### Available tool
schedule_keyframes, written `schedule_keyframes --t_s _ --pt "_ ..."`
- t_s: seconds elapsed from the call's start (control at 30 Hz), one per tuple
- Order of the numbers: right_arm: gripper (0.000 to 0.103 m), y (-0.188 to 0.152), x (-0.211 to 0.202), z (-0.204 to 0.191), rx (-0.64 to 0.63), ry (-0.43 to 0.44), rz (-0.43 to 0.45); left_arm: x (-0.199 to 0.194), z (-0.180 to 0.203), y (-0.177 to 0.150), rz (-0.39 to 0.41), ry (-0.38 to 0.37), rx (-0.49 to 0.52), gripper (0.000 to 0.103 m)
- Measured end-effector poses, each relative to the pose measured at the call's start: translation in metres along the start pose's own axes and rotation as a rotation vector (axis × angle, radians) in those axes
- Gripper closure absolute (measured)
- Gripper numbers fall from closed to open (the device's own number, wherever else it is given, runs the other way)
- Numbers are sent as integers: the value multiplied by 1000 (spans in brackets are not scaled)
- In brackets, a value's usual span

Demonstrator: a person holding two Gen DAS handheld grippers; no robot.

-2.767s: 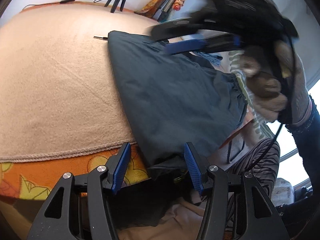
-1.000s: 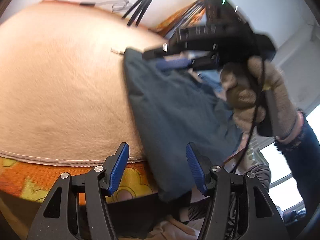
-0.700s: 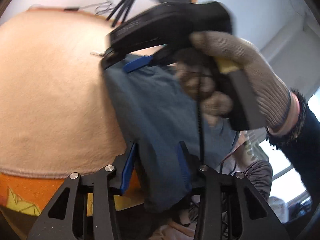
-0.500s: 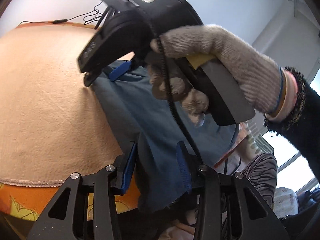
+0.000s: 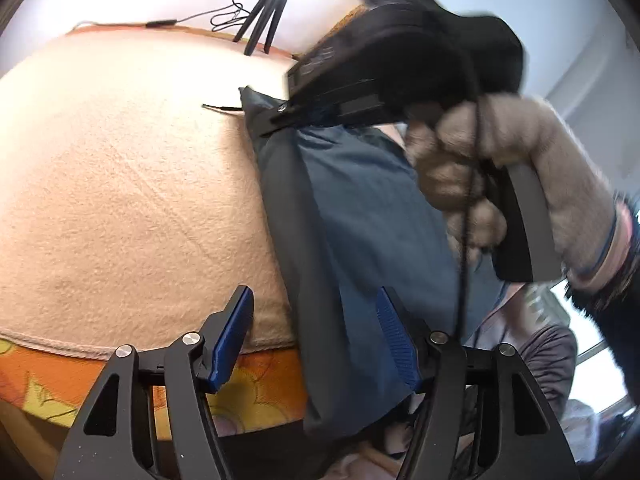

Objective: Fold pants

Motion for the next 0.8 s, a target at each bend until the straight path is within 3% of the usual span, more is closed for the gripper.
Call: schedule_keyframes --t_s 0.03,0.07,0.1,0.17,0.47,0.8 --pt "103 0 -7 2 9 20 20 1 0 1 -1 -17 -7 43" --pt "103 -1 -14 5 20 39 38 1 1 1 9 -46 -16 51" --pt "103 -1 -20 9 34 60 54 1 1 0 10 -71 -22 73" --pt "103 -5 -36 23 64 101 86 4 8 -1 -1 -95 -19 96" --pt "103 -15 -93 47 131 232 225 -11 74 17 108 -183 64 96" --pt "103 -26 -158 121 216 307 386 22 164 28 84 -302 202 96"
Point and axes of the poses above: each gripper's, at about its wrist camera, not at the fingertips, and x roughly the way its jaws point, z to its right, y to its top, the point moved 7 cm from there along x, roughly the way its jaws point, and after that the axes turned 1 degree about -z, right-handed, at the moved point
